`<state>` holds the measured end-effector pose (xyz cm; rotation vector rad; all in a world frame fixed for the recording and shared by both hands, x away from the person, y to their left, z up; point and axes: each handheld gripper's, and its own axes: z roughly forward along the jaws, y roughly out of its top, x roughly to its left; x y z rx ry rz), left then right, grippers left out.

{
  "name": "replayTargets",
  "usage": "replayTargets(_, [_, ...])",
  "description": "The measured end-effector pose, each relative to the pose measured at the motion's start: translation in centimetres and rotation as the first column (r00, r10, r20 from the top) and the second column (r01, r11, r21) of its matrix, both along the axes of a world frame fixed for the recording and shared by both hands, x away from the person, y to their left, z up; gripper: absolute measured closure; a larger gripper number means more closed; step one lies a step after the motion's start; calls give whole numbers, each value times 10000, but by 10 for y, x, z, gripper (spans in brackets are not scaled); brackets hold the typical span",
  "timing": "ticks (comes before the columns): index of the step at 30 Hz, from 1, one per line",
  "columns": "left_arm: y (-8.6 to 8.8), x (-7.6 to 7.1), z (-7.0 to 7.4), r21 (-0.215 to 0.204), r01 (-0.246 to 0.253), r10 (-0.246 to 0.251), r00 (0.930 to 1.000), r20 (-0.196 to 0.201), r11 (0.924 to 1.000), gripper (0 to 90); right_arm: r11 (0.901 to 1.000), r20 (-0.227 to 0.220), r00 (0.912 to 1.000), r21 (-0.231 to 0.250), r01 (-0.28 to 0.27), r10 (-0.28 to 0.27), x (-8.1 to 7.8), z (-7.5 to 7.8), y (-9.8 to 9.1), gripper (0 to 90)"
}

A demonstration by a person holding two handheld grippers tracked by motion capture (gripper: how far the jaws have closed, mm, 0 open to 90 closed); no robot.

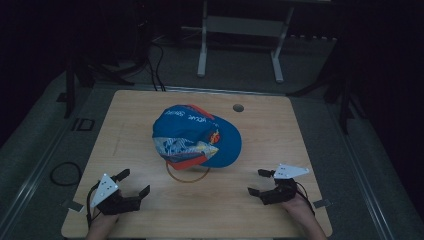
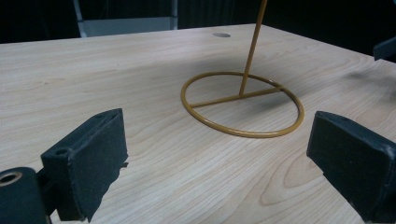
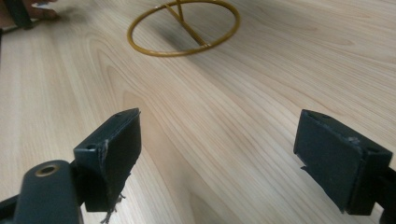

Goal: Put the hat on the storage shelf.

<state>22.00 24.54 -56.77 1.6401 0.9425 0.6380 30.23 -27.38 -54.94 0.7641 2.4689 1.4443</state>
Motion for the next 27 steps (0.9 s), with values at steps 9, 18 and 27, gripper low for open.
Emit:
replayTargets(9, [0,1,-1,16,-84,84,10000,-38,10000,54,9977,363,9984,-506,461,-443,-5,-6,-22,150])
replayTargets(18, [0,1,-1,25,-106,106,9999,-37,9999,54,9941,500,9940,-441,993,-971,-5,-11,-35,150])
replayTargets(27, [0,0,0,-10,-97,97,9999,-25,10000,54,9929,825,9901,-254,1159,-1135,-7,-13,-38,150])
